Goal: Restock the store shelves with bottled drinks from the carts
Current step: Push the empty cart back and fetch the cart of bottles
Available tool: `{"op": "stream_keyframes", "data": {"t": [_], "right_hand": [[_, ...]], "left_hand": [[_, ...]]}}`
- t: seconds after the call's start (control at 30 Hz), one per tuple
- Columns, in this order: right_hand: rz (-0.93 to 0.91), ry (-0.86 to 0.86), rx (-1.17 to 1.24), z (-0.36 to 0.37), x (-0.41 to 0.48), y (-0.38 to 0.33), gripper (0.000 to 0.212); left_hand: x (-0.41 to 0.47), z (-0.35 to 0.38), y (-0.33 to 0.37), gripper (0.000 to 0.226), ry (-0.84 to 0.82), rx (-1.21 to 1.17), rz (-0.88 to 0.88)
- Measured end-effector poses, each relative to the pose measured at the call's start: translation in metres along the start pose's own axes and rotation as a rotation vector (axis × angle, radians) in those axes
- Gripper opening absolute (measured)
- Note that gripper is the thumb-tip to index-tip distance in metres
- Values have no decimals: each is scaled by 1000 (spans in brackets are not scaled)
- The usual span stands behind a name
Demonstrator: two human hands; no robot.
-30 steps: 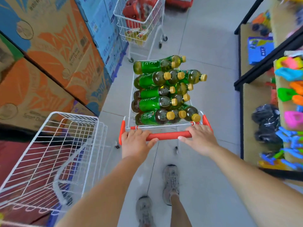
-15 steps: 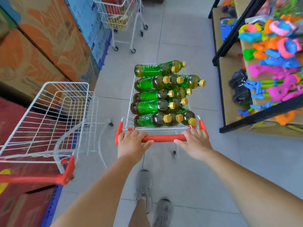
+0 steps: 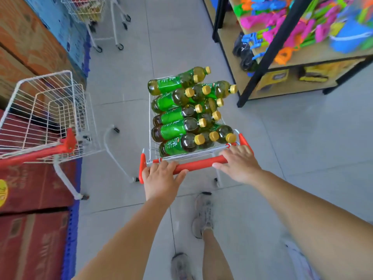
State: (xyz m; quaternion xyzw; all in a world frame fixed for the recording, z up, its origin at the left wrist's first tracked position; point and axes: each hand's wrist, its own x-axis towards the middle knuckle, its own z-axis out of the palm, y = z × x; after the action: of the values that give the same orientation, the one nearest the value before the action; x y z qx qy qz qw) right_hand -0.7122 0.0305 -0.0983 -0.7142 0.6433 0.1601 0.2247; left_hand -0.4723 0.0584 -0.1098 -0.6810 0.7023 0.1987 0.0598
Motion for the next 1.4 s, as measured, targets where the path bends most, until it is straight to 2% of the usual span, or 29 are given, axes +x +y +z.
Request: {"op": "stream_keyframes", "data": {"t": [0.67,0.77,0.9,1.1,1.4], "right_hand": [[39,25,46,215,-378,87,57],[46,33,74,248,-442,106,56],[68,30,141,269,-485,116,52],[133,120,208,326,-573,140,52],[215,125,309,378,-683,166,39]], "left_hand": [[-377,162,114,41,-106,-13,54],[-440,189,137,39,-120,13,116],[-483,210,151,39,-151,-4,109],[-570,252,180,40,-130,-26,176],[-671,299,220,37,-171,-83,234]]}}
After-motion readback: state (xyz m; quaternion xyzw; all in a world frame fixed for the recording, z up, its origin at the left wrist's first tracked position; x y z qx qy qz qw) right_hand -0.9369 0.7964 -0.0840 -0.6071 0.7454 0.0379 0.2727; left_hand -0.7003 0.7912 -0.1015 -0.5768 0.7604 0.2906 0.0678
